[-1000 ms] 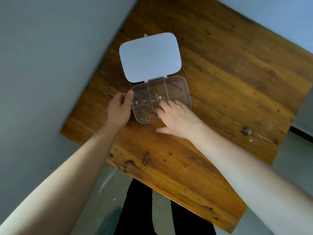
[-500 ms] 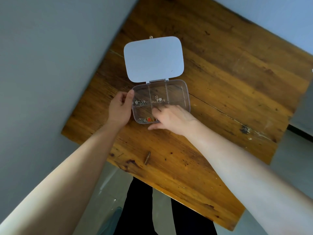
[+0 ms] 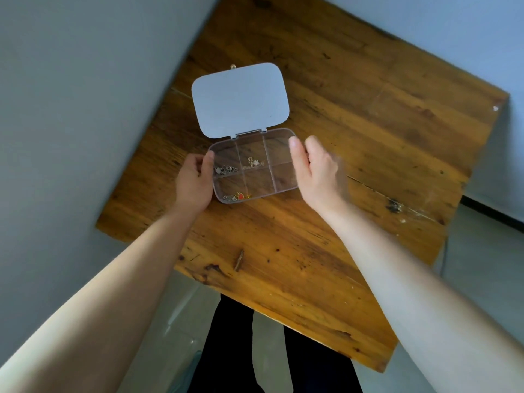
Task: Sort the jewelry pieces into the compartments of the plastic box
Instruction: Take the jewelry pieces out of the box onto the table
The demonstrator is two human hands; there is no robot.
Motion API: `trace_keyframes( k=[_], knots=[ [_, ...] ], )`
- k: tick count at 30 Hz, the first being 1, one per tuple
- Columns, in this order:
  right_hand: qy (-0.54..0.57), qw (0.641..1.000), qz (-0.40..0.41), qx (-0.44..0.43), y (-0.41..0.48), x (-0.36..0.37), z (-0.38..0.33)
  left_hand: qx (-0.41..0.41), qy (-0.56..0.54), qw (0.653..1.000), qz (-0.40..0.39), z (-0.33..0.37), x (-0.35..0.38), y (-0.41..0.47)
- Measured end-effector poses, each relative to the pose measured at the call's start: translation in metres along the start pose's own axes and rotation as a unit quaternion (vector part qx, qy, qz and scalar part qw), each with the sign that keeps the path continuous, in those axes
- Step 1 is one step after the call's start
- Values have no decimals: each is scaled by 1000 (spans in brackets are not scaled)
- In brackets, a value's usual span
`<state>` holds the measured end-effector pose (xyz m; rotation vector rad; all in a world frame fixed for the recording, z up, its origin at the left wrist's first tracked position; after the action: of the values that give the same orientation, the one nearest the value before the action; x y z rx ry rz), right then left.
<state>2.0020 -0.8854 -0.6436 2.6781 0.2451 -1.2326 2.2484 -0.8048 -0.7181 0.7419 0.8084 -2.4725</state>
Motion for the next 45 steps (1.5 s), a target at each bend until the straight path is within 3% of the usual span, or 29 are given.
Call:
trace_keyframes(
  k=[2, 5, 7, 9, 13, 15, 21, 25, 30, 35, 41, 45],
  knots=[
    [5, 994, 6, 108, -8, -7, 24, 22, 35, 999, 24, 7, -6, -4],
    [-14, 977, -25, 211, -26, -7, 62, 140, 151, 974, 93, 28, -17, -18],
    [-19, 967, -55, 248, -37, -2, 80, 254, 229, 937, 76, 47, -11, -27],
    [-13, 963, -71, 258, -46, 3, 90, 345, 323, 881, 2, 59, 5, -34],
    [1, 964, -89, 251, -58, 7, 90, 294, 548, 775, -115, 63, 29, -23],
    [12, 964, -107, 242, -65, 10, 86, 260, 580, 761, -127, 67, 34, -19],
    [40, 970, -130, 201, -80, 12, 72, 206, 549, 799, -132, 69, 39, -21],
    [175, 932, -186, 258, -89, 24, 74, 210, 519, 815, -149, 68, 39, -18],
    [154, 953, -91, 244, -76, 13, 68, 205, 481, 835, -174, 73, 31, -6],
    [120, 964, -144, 187, -57, 26, 55, 194, 446, 854, -183, 83, 19, -4],
    [142, 961, -103, 216, -56, 29, 61, 270, 384, 870, -150, 101, 0, -19],
    [211, 938, -84, 262, -61, 33, 60, 255, 322, 902, -132, 105, -8, -24]
  ],
)
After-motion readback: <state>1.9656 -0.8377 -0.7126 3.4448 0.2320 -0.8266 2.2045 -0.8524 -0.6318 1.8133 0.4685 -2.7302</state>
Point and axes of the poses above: each hand's wrist, its own y-axis towards the middle knuckle, its own x-axis out of the palm, z = x × y, the point moved 6 cm from there along y, towards the middle knuckle
